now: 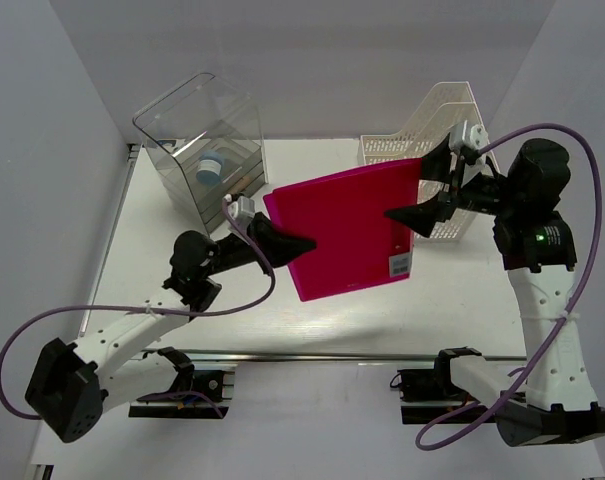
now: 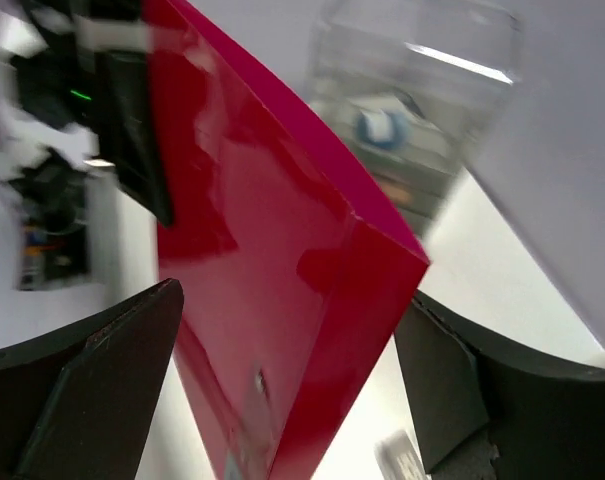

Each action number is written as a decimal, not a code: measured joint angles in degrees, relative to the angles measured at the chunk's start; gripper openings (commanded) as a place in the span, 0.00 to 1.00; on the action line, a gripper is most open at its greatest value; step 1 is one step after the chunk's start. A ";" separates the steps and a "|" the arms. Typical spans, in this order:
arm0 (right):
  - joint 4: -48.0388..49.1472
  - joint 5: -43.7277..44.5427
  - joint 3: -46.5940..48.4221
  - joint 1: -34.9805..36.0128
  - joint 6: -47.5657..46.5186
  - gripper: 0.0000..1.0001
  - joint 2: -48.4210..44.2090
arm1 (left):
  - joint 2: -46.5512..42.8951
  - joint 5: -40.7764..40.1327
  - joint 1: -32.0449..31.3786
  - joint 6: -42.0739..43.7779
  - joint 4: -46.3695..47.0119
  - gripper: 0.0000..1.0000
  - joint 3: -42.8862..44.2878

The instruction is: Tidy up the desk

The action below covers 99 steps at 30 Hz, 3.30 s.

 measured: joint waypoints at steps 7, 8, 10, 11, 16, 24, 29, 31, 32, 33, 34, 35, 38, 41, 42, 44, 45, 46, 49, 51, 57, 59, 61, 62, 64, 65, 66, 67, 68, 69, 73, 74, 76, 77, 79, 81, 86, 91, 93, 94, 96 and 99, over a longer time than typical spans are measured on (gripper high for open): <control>-9.84 19.76 -0.87 -0.76 -7.63 0.89 -3.06 | -0.87 -10.40 0.00 14.99 -21.99 0.00 5.64; -9.90 22.97 -1.95 -0.81 -7.82 0.89 -4.42 | -0.48 -12.44 -0.02 16.98 -24.65 0.00 6.27; -10.23 28.04 -3.89 -0.90 -8.44 0.81 -7.17 | 0.66 -15.67 0.00 20.37 -28.68 0.00 7.74; -10.32 30.14 -4.96 -0.94 -8.92 0.75 -8.61 | 1.51 -17.33 0.00 21.97 -30.47 0.00 8.85; -12.22 33.29 -10.91 -1.03 -11.78 0.00 -14.08 | 6.88 -22.08 0.24 27.74 -34.23 0.00 15.80; -14.99 24.55 -30.80 -1.05 -16.63 0.00 -20.11 | 15.28 -19.71 0.26 30.40 -32.65 0.00 28.30; -21.53 13.55 -40.87 -1.07 -32.96 0.00 -23.58 | 22.51 -16.13 0.26 30.62 -26.99 0.00 34.95; -23.19 11.39 -44.11 -1.03 -37.73 0.00 -24.76 | 26.27 -14.14 0.28 30.42 -24.41 0.00 37.35; -24.04 11.04 -45.03 -1.03 -39.39 0.00 -24.70 | 28.30 -13.29 0.28 30.27 -22.97 0.00 38.49; -24.26 11.08 -45.48 -1.03 -40.50 0.00 -24.35 | 30.23 -12.46 0.28 29.86 -21.57 0.00 39.39; -24.20 11.30 -45.55 -1.03 -41.16 0.00 -23.93 | 31.98 -11.65 0.26 29.38 -20.35 0.00 40.22; -23.56 11.74 -45.64 -1.03 -41.18 0.00 -23.54 | 33.90 -10.86 0.28 28.70 -18.99 0.00 41.09; -21.66 14.10 -46.21 -1.03 -40.72 0.00 -22.84 | 39.08 -8.41 0.26 26.82 -15.91 0.00 43.50; -20.63 16.24 -46.21 -1.07 -40.04 0.00 -22.38 | 43.71 -6.03 0.28 24.68 -12.94 0.00 46.25; -20.46 16.61 -46.21 -1.09 -40.02 0.00 -22.29 | 44.85 -5.49 0.26 23.93 -12.04 0.00 46.99; -20.33 17.25 -46.21 -1.09 -40.00 0.00 -22.12 | 46.84 -4.35 0.28 22.64 -10.47 0.00 48.26; -20.35 17.44 -46.23 -1.09 -40.00 0.00 -22.05 | 47.69 -3.89 0.28 22.05 -9.68 0.00 49.07; -20.33 17.59 -46.23 -1.09 -40.00 0.01 -22.03 | 48.54 -3.17 0.37 21.40 -9.16 0.00 49.99; -20.33 17.97 -46.23 -1.14 -40.00 0.01 -21.94 | 50.80 -1.31 0.37 19.93 -7.93 0.00 53.11; -20.33 18.10 -46.23 -1.14 -40.00 0.01 -21.88 | 51.63 0.00 0.39 19.28 -7.30 0.00 54.45; -20.28 18.56 -46.23 -1.14 -40.00 0.01 -21.66 | 55.17 4.50 0.79 16.44 -5.90 0.00 59.52; -20.22 18.71 -46.23 -1.14 -40.00 0.01 -21.66 | 58.60 6.01 0.92 14.40 -4.42 0.00 63.73; -20.15 18.80 -46.23 -1.14 -40.00 0.01 -21.66 | 62.47 7.76 1.11 12.02 -2.38 0.00 67.98; -20.11 18.88 -46.23 -1.16 -40.00 0.01 -21.66 | 64.50 8.44 1.27 10.80 -1.33 0.00 69.77; -19.96 18.93 -46.23 -1.18 -40.00 0.01 -21.66 | 67.23 9.07 1.49 9.44 -0.66 0.00 71.34; -19.87 18.93 -46.23 -1.20 -40.00 0.01 -21.66 | 68.30 9.33 1.51 9.07 -0.50 0.00 71.65; -19.82 18.93 -46.23 -1.22 -40.00 0.01 -21.66 | 69.33 9.51 1.57 8.85 -0.42 0.00 71.76; -19.74 18.93 -46.23 -1.27 -40.00 0.02 -21.66 | 70.07 9.70 1.64 8.57 -0.44 0.00 71.76; -19.63 18.93 -46.23 -1.36 -40.00 0.02 -21.66 | 70.69 9.90 1.68 8.37 -0.46 0.00 71.76; -19.50 18.93 -46.23 -1.44 -40.00 0.02 -21.66 | 71.60 9.92 1.77 8.22 -0.42 0.00 71.78; -19.30 18.93 -46.23 -1.51 -40.00 0.02 -21.66 | 72.87 9.44 1.86 7.30 1.49 0.00 71.93; -19.30 18.93 -46.23 -1.51 -40.00 0.02 -21.66 | 73.11 9.35 1.86 6.84 2.25 0.00 72.30; -19.28 18.93 -46.23 -1.51 -40.00 0.02 -21.66 | 73.75 8.90 1.86 5.51 3.98 0.00 73.35; -19.26 18.93 -46.23 -1.53 -40.00 0.02 -21.66 | 73.99 8.70 1.86 4.76 4.83 0.00 73.57; -19.23 18.93 -46.23 -1.51 -40.00 0.02 -21.66 | 74.60 8.50 1.86 3.69 6.45 0.00 74.49; -19.23 18.93 -46.23 -1.51 -40.00 0.02 -21.66 | 75.30 8.37 1.86 2.95 6.99 0.00 75.63; -19.23 18.93 -46.23 -1.53 -40.00 0.02 -21.66 | 77.77 7.50 1.75 1.53 8.68 0.00 77.96; -19.21 18.93 -46.23 -1.55 -40.00 0.02 -21.66 | 80.06 7.10 1.57 0.44 9.11 0.00 78.14; -19.21 18.93 -46.23 -1.57 -40.00 0.02 -21.66 | 80.65 7.04 1.42 0.31 9.16 0.00 78.14; -19.21 18.93 -46.23 -1.57 -40.00 0.02 -21.66 | 81.05 7.02 1.31 0.17 9.33 0.00 78.18; -19.21 18.93 -46.23 -1.57 -40.00 0.02 -21.66 | 81.68 7.02 1.16 -0.07 9.33 0.00 78.23; -19.21 18.93 -46.23 -1.57 -40.00 0.02 -21.66 | 82.14 7.04 1.05 -0.02 8.81 0.00 78.20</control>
